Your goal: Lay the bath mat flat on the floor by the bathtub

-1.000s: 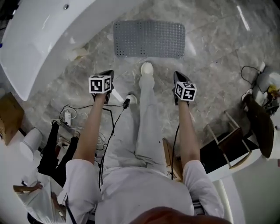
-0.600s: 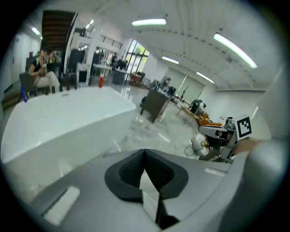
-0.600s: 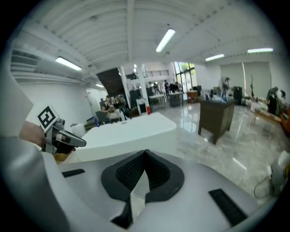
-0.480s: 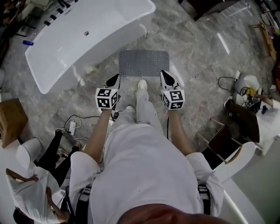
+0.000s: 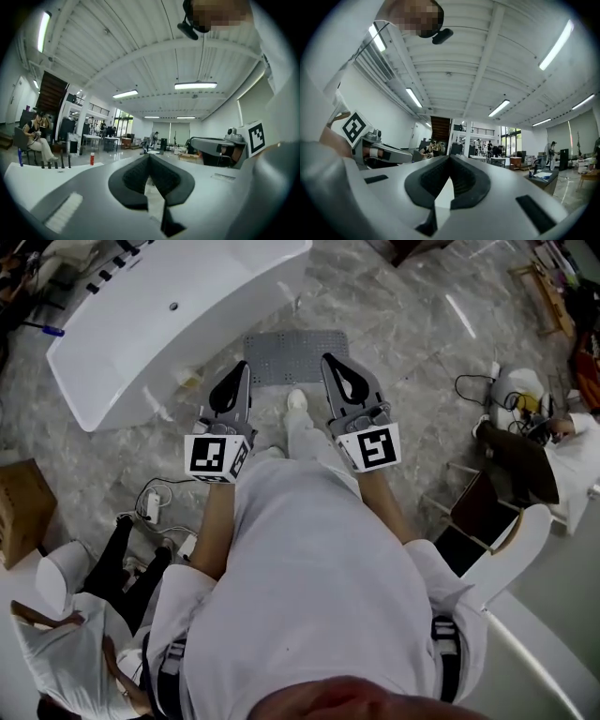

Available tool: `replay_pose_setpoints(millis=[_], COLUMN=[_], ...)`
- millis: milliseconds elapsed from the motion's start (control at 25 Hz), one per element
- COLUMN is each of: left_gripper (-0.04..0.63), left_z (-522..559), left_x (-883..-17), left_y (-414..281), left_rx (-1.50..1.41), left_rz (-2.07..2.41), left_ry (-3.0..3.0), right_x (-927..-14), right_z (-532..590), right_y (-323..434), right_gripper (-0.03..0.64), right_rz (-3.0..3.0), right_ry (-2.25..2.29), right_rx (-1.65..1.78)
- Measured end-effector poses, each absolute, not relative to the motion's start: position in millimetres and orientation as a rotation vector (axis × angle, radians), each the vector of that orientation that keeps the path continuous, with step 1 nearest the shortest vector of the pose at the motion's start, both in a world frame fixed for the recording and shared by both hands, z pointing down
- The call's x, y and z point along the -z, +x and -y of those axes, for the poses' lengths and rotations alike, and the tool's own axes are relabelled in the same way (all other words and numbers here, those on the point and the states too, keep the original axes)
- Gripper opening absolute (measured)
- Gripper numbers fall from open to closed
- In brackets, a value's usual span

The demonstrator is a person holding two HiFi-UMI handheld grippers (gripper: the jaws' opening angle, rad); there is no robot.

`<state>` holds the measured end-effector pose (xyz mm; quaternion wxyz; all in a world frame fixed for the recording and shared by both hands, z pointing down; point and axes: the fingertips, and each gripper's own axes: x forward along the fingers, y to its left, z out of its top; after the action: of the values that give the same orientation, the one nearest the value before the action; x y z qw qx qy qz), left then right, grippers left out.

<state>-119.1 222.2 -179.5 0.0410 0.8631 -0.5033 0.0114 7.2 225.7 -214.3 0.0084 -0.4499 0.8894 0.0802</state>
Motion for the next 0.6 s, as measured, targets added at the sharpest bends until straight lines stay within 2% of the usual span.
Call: replay_pose_setpoints(millis=[200,600], left_gripper=[0.000,0.000], left_z=[-244.3,-256.2], left_x=[211.2,216.0], left_y=[-118.0,-116.0], left_rx=[0.033,0.024], left_rz=[1.501,1.438], left_ry=[2.703,2.732], right_x=[246.7,269.4], right_z=[-244.7,-252.5], right_y=[-3.2,-12.4], right_gripper=[0.002,0.002], right_rz=[-2.739,-2.748], right_ry=[-1.373,-1.362], right_rx=[-0.267,-0.335])
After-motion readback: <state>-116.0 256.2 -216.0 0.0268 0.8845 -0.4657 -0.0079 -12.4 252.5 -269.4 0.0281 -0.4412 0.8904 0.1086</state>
